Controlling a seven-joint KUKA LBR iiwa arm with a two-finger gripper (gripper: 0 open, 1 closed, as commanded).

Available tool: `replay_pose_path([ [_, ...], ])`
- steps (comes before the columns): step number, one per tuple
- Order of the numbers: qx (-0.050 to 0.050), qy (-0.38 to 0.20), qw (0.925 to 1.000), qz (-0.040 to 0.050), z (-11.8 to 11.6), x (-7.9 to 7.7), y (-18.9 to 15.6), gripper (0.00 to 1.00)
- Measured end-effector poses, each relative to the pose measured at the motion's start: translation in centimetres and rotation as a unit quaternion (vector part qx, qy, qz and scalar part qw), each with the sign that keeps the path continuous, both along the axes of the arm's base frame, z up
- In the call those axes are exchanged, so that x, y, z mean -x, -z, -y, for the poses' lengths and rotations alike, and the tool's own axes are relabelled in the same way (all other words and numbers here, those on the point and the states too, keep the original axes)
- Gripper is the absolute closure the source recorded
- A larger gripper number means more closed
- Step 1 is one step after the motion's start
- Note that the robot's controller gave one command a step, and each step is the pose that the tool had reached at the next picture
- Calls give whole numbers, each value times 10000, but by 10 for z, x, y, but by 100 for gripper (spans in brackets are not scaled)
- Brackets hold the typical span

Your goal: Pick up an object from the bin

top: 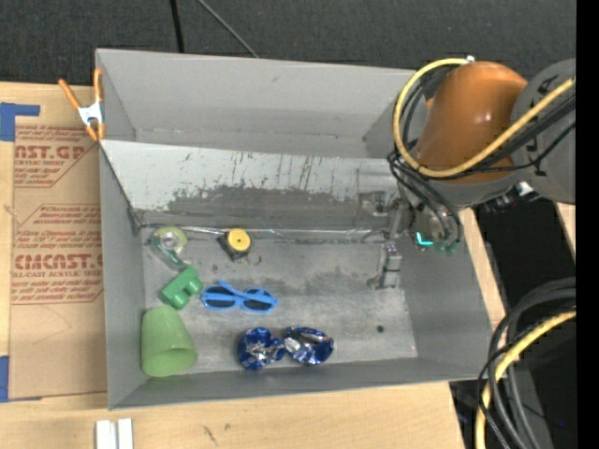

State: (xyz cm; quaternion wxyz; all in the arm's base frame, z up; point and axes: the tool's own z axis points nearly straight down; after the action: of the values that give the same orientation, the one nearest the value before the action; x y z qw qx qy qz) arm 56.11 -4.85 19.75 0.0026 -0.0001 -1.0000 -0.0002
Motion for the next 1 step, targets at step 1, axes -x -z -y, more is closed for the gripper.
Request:
replay_pose_path([
  [1,-17,-354,9994,0,-98,44,46,0],
])
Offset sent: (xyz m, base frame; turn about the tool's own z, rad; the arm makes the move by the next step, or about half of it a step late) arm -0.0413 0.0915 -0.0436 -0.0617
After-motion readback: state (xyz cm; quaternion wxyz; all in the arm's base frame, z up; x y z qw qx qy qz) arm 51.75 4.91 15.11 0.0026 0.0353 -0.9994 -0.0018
